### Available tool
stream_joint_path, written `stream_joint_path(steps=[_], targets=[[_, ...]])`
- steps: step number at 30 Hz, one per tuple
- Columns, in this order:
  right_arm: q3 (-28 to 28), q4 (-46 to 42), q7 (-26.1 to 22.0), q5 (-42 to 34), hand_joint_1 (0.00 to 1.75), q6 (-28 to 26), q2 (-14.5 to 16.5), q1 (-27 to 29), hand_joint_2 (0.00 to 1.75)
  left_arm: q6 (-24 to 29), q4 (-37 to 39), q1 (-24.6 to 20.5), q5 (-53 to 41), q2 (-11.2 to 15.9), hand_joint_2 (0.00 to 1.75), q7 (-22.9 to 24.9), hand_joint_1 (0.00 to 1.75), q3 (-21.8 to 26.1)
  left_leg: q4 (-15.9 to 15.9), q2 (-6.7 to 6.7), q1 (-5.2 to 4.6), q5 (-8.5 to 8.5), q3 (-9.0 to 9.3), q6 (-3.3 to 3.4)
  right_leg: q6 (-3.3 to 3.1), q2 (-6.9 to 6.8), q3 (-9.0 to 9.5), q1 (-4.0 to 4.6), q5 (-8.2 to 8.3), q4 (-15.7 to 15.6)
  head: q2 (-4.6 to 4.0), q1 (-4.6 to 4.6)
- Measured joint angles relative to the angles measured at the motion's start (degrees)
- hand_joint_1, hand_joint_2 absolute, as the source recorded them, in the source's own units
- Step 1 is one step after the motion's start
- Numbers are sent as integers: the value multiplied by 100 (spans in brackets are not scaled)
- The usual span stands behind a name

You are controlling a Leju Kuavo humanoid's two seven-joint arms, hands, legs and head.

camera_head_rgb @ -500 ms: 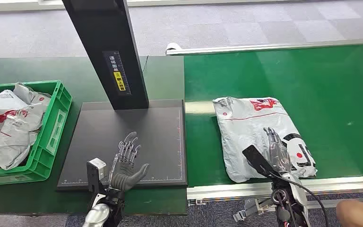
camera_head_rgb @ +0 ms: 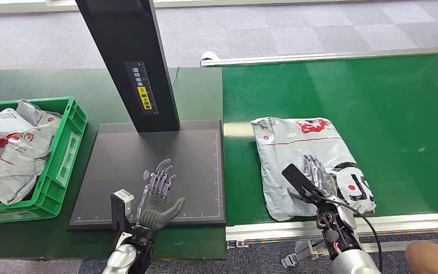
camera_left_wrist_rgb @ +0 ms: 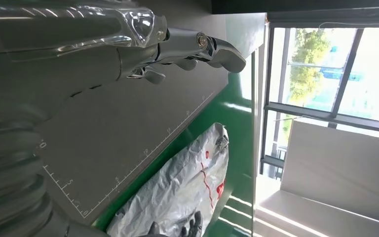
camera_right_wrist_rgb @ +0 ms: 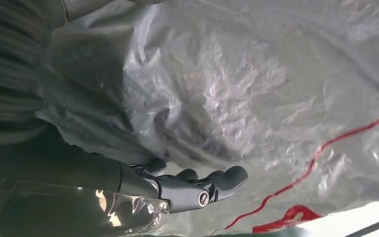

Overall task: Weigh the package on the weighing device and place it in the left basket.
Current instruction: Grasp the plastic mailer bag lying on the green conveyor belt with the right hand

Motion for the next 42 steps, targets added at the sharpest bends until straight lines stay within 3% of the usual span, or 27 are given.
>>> stream_joint_path(steps=[2,4,6,8,16,21,30,39,42], targets=[[-1,212,2,-74,0,66,9,-65,175,-2,17,-26,5,-1,175,17,0,-31,0,0,0,0,0,0,0,0,0,0,0,0,0,0],[-5,385,23,-131,15,147,15,-119,175,-5,32,-51,10,-2,175,37,0,-59,0,0,0,0,1,0,0,0,0,0,0,0,0,1],[-19,528,73,-175,102,228,19,-172,175,-8,52,-83,14,-2,175,54,0,-93,0,0,0,0,2,0,0,0,1,0,0,0,0,1],[-38,636,113,-207,174,277,23,-222,175,-8,74,-111,15,-3,175,66,0,-125,0,0,0,0,4,0,0,0,2,0,0,0,0,0],[-180,761,-234,-386,175,275,35,-317,175,57,68,-126,30,0,175,47,0,-161,0,0,0,0,12,0,0,0,12,0,0,0,0,0],[-228,493,-623,-507,175,-82,134,-185,175,152,-84,-102,56,5,175,24,0,-118,0,-1,1,0,10,0,0,0,11,1,0,1,0,1],[14,-2281,-543,-1112,175,162,561,1094,175,222,-560,-48,-52,44,175,-13,0,24,-1,-5,1,0,-4,0,0,-2,1,2,-2,1,0,1],[255,-4029,-599,-1028,175,-216,634,1950,175,304,-1012,44,-545,112,175,-151,0,86,-1,-12,-2,0,-4,0,1,-12,1,-3,-2,1,0,0],[452,-4841,-618,-1181,175,3,622,2351,175,434,-1290,71,-825,205,175,-154,0,215,-3,-4,0,-2,-8,-1,-1,-8,-5,0,-4,1,0,0]])
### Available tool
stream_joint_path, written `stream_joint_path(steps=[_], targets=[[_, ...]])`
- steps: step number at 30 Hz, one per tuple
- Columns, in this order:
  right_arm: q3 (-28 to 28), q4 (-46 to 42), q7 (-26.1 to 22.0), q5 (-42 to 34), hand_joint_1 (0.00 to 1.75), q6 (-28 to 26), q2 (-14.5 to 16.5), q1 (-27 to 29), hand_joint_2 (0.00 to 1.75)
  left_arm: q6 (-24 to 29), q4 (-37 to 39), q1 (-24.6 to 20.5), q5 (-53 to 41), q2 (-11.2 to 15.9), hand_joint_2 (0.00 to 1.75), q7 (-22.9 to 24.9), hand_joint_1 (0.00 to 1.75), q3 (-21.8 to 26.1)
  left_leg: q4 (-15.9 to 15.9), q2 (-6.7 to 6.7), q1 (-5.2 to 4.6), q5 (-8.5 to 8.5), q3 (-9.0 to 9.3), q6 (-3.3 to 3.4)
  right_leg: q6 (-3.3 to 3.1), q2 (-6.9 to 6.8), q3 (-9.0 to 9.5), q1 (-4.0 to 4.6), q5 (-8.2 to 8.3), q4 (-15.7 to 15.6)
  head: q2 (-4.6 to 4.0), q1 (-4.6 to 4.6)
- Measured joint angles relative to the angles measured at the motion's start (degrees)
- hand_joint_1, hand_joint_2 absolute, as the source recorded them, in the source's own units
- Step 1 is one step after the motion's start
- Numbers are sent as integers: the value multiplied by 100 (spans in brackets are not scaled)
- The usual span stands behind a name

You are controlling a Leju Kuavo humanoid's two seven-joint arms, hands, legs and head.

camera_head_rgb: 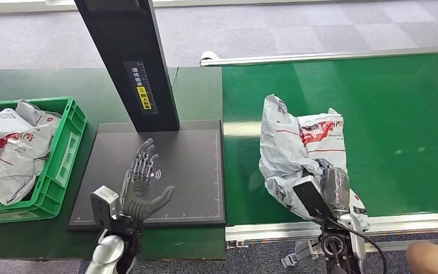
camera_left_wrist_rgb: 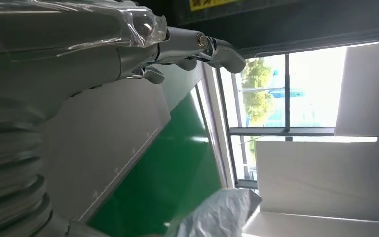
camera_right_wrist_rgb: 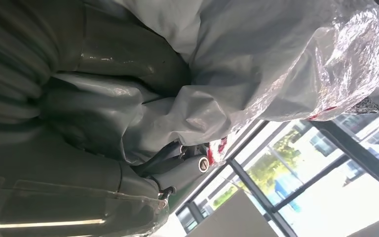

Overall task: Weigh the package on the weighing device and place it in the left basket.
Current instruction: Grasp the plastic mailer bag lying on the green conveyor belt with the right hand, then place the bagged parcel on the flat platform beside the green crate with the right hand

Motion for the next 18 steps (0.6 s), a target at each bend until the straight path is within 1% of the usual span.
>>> stream_joint_path(steps=[2,4,7,9,12,14,16,18], targets=[[162,-384,-19,-79,175,161,-29,152,175,35,-138,1,-106,72,175,1,0,139,-1,4,1,-1,0,-1,-1,2,-3,2,-1,0,0,-1],[294,-636,-25,-116,175,213,-60,228,175,25,-226,3,-154,130,175,1,0,272,-1,3,1,0,1,-1,-2,1,-1,3,-2,0,0,0],[416,-831,-26,-184,175,285,-99,265,175,25,-295,11,-234,175,175,-5,0,395,-1,1,1,3,2,0,-1,-1,5,2,-1,0,0,1],[502,-872,-10,-278,175,488,-130,259,175,72,-311,16,-296,204,175,-17,0,476,-1,3,1,3,3,0,1,0,8,0,0,0,0,2],[687,-787,32,-565,175,1045,-162,157,175,197,-313,19,-350,312,175,-37,0,686,-1,3,0,3,3,0,2,1,7,-1,1,0,0,2],[828,-598,31,-781,175,1367,-177,-14,175,264,-321,25,-357,406,175,-46,0,895,-1,3,1,3,4,-1,1,1,6,1,1,1,0,0],[955,-368,17,-922,175,1518,-193,-213,175,291,-343,38,-337,490,175,-52,0,1116,-1,3,3,4,6,-2,0,1,5,4,1,1,0,0],[1055,-174,4,-984,175,1554,-208,-372,175,306,-365,56,-311,554,175,-58,0,1293,-1,0,4,5,6,-2,-1,-1,6,5,0,1,0,0]])
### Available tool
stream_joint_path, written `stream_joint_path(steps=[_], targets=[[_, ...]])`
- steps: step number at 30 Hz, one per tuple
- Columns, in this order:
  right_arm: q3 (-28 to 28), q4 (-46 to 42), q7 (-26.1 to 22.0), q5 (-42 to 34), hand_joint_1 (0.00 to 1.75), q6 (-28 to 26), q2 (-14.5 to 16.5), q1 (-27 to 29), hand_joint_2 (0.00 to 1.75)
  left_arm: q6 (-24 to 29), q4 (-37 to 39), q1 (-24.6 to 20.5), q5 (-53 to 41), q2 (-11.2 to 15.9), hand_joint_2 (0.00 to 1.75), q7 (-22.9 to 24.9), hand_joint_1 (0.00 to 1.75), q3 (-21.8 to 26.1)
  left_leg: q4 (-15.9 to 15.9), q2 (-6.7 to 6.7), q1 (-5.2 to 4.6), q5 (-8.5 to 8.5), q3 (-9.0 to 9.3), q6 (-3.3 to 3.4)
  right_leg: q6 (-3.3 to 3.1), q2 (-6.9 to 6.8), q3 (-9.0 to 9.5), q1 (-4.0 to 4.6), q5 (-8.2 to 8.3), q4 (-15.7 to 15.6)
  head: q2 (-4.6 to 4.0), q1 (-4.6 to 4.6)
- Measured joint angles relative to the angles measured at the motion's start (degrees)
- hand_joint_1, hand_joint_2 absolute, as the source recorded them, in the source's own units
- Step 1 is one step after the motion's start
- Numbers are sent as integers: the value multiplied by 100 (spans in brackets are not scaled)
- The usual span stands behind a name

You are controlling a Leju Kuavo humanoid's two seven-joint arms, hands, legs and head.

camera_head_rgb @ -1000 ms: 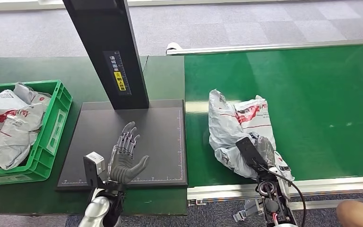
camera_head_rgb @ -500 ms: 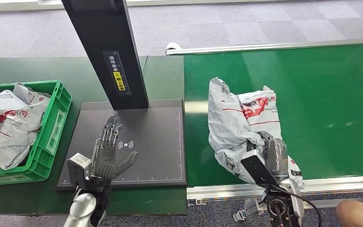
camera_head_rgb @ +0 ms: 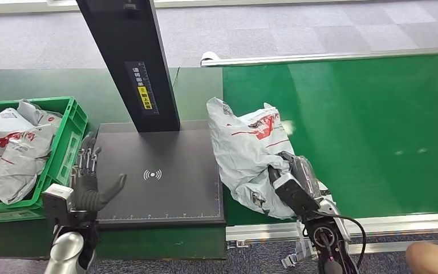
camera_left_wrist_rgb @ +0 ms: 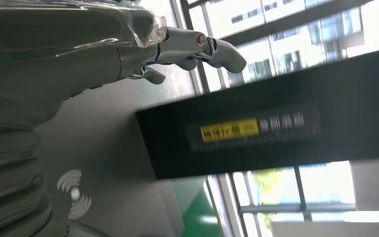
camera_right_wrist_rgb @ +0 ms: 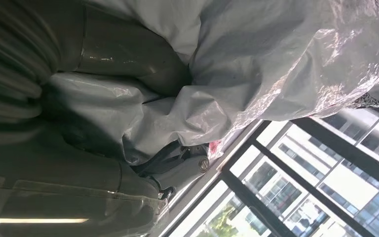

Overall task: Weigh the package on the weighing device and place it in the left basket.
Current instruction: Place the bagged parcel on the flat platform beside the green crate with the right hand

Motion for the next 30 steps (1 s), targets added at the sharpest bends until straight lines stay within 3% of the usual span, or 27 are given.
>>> stream_joint_path(steps=[7,11,17,30], targets=[[532,964,-89,-392,175,437,19,-805,175,165,-83,136,179,139,175,-23,0,440,-1,16,-1,0,-3,0,0,12,-1,-1,2,3,0,2],[1034,2044,-140,-694,175,720,284,-1484,175,152,-11,155,299,193,175,-49,0,570,0,5,1,3,3,-2,-1,6,0,1,2,2,0,1],[1546,3225,-342,-990,175,760,743,-1921,175,201,278,57,319,186,175,-60,0,559,0,7,3,4,1,-4,-1,8,-2,4,1,4,0,2],[1863,4048,-296,-1200,175,832,1141,-2503,175,232,708,-151,336,183,175,-38,0,474,0,6,2,4,3,-4,-1,8,-2,3,2,3,0,2]])
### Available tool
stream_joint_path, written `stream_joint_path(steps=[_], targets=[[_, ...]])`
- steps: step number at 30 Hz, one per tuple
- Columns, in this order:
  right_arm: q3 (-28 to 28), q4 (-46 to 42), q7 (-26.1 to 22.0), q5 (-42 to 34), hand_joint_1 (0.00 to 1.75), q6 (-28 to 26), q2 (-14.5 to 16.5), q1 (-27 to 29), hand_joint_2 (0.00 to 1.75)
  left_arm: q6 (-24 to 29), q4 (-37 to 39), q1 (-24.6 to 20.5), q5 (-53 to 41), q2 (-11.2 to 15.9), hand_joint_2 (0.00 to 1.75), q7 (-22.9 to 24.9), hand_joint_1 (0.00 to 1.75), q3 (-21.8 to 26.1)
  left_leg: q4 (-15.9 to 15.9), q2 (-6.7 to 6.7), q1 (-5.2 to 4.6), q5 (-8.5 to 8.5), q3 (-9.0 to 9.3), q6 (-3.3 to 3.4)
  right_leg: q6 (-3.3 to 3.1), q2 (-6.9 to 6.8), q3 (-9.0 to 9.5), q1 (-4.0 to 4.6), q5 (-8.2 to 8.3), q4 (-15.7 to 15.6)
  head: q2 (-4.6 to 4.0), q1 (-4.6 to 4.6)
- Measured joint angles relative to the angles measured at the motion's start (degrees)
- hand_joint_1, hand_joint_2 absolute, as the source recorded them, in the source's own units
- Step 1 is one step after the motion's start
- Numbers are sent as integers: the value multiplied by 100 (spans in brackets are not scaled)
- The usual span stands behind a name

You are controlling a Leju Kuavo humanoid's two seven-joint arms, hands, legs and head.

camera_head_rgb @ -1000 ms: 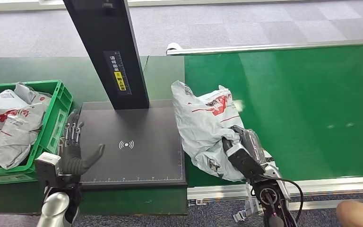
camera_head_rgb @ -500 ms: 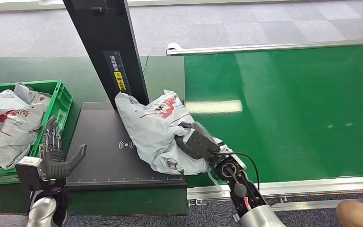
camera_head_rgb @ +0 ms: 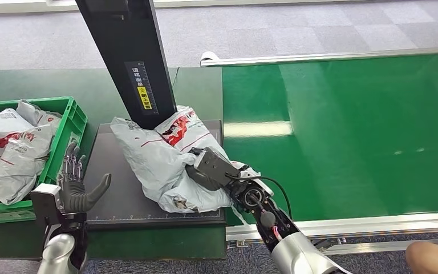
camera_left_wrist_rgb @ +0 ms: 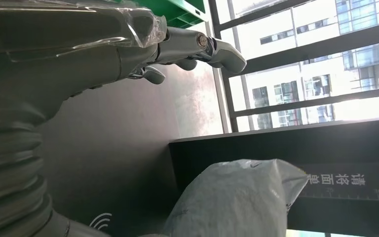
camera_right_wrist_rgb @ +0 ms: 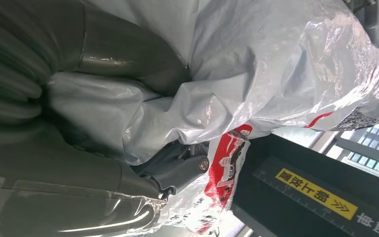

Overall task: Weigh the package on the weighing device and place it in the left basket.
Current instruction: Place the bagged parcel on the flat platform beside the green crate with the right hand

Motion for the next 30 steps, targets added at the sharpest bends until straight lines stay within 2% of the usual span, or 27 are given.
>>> stream_joint_path(steps=[15,19,20,23,24,30], targets=[[79,246,-7,-99,175,16,173,-265,175,7,314,-216,-13,0,175,13,0,-151,0,0,0,0,0,0,0,0,0,0,0,0,0,1],[143,280,82,-34,175,-199,230,-366,175,34,390,-318,-17,-3,175,30,0,-228,0,1,0,0,1,0,0,0,0,0,1,0,0,1],[167,315,114,-8,150,-281,236,-399,175,40,406,-335,-16,-2,175,32,0,-244,0,1,0,0,1,0,0,0,0,0,1,0,0,1],[207,549,208,19,19,-464,251,-501,175,57,464,-387,-9,2,175,41,0,-276,0,-1,0,0,1,0,0,0,1,0,1,0,0,0],[208,654,239,-6,0,-462,256,-530,175,63,487,-407,-3,4,175,44,0,-285,0,-1,0,0,1,0,0,0,1,0,1,0,0,1],[142,1183,282,-275,0,-198,260,-572,175,108,645,-512,26,15,175,50,0,-314,1,0,-1,0,1,0,0,0,1,-1,1,0,0,1]])
